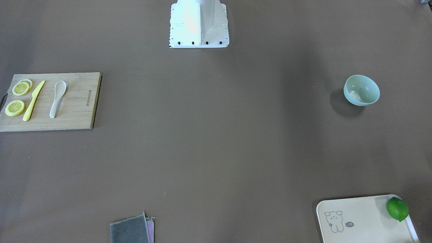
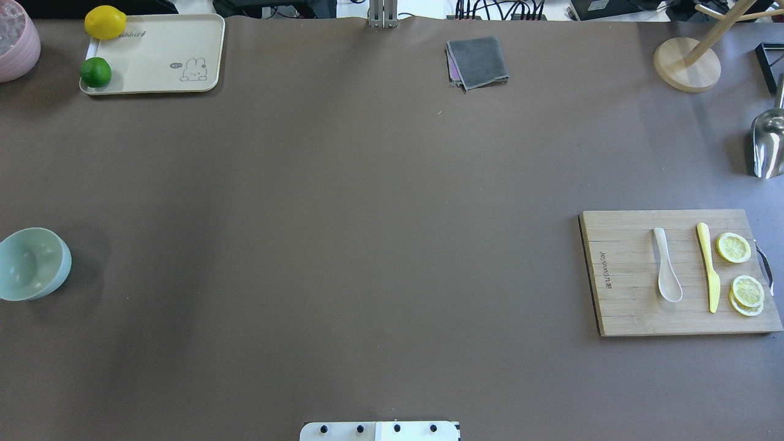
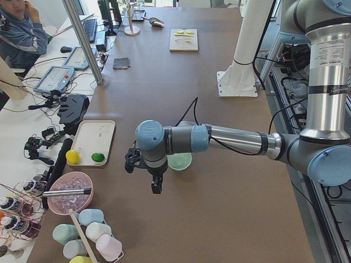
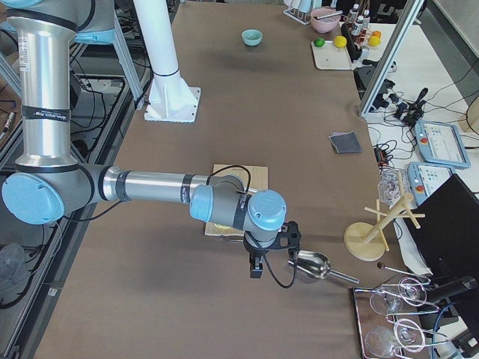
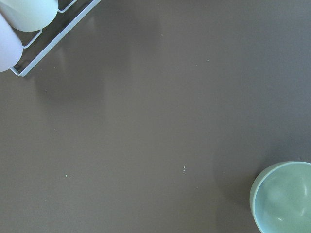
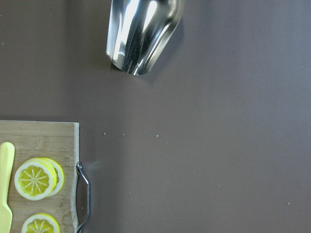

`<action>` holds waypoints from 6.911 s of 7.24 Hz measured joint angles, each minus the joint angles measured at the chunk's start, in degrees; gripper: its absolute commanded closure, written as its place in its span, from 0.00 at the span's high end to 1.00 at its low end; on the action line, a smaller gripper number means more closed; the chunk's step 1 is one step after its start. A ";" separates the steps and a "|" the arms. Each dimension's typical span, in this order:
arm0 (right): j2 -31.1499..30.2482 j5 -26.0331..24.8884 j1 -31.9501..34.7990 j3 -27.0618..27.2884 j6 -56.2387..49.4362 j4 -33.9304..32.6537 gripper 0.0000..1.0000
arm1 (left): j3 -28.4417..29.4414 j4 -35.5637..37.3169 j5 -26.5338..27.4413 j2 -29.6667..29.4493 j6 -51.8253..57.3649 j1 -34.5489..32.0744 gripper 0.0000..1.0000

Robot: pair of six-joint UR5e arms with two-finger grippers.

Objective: Place spoon in bowl

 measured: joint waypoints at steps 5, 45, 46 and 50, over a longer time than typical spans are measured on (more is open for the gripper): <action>0.03 0.24 0.00 -0.58 0.15 2.07 1.00 | -0.28 0.47 0.04 0.53 0.12 0.27 0.98; -3.31 9.29 -1.49 7.82 0.13 2.18 1.00 | 10.16 -49.50 -0.08 7.74 -30.88 30.74 0.00; -3.32 9.33 -1.49 8.12 0.27 2.17 1.00 | 9.97 -49.87 -0.17 7.43 -31.99 30.76 0.00; -3.25 8.58 -3.46 13.32 9.63 2.13 0.96 | -1.47 -48.93 -0.14 1.24 -54.90 35.01 0.00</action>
